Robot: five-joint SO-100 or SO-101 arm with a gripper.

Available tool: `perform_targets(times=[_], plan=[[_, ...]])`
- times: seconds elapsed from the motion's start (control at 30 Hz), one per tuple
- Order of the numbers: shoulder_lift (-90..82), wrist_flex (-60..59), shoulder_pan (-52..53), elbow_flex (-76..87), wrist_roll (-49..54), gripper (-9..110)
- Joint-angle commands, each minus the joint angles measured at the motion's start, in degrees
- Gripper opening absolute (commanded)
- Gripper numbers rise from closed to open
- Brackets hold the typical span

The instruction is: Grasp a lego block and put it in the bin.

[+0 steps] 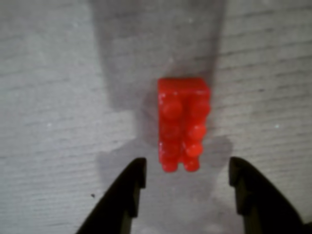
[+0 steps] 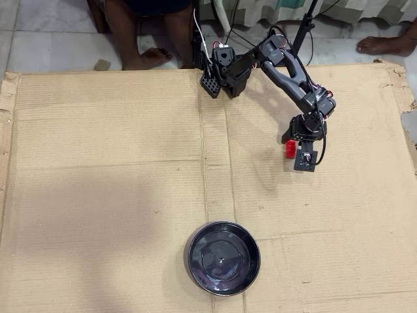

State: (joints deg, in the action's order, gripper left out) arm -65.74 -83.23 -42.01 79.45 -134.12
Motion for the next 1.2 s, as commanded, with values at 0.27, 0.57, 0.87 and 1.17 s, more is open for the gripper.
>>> perform_targets(times=[0.27,0.57,0.87,1.17], plan=[[4.5,0.5,0.1,-5.6,-0.6,19],[5.8,0.5,0.6,-5.7,-0.6,17],[5.7,0.4,2.3,-5.5,-0.4,0],[3.6,0.4,6.5,-7.8,0.1,0]])
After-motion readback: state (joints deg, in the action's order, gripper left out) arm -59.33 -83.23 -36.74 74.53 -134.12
